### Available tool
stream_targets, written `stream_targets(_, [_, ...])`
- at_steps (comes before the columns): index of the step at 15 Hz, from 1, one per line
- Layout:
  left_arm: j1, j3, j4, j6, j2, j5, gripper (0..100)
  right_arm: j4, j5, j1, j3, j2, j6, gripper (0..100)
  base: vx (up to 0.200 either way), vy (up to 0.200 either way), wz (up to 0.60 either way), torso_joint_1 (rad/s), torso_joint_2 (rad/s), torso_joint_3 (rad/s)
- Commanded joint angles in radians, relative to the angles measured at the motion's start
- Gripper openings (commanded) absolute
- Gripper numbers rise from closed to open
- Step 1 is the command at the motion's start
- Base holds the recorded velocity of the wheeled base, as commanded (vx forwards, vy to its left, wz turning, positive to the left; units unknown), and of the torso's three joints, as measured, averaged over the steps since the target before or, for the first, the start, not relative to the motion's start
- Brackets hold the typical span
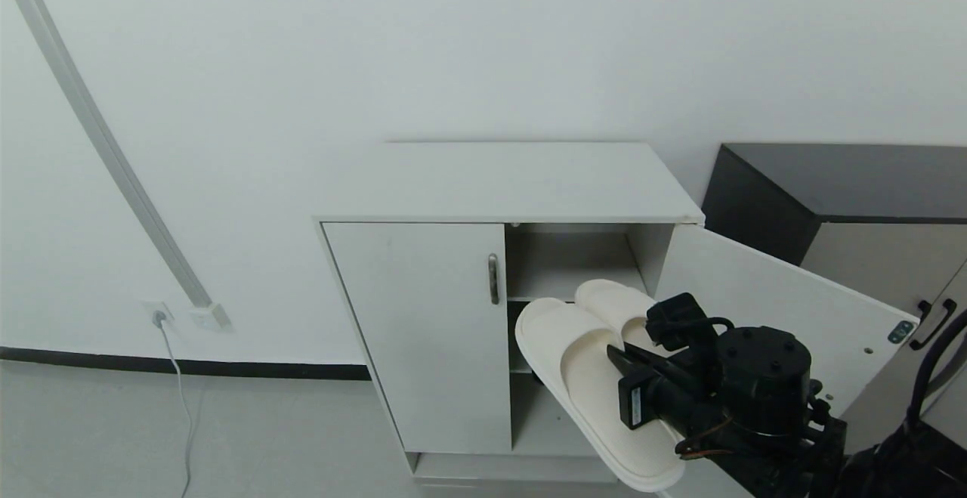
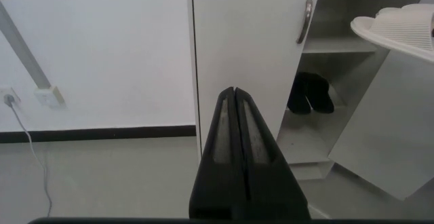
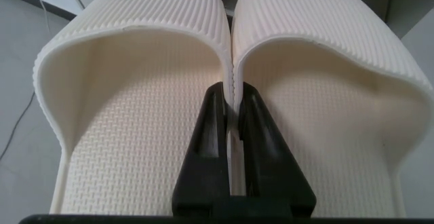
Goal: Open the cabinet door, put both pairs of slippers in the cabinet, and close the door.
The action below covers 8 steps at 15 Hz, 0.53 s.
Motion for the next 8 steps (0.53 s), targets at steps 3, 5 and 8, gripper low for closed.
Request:
stream_targets(3, [0.000, 0.000, 0.000, 0.000, 0.001, 0.000, 0, -0.003, 0.000, 0.000, 0.003, 0.003, 0.000, 0, 0.000, 0.000, 0.00, -0.201, 0.52, 0.310])
stream_targets(5, [0.000, 0.000, 0.000, 0.000, 0.000, 0.000, 0, -0.003, 0.000, 0.000, 0.003, 0.003, 0.000, 0, 0.000, 0.000, 0.00, -0.188, 0.51, 0.317])
stream_targets(8, [0.000, 0.000, 0.000, 0.000, 0.000, 0.000, 0, -0.010, 0.000, 0.002, 0.003, 0.009, -0.002, 0, 0.000, 0.000, 0.00, -0.172, 0.49, 0.321])
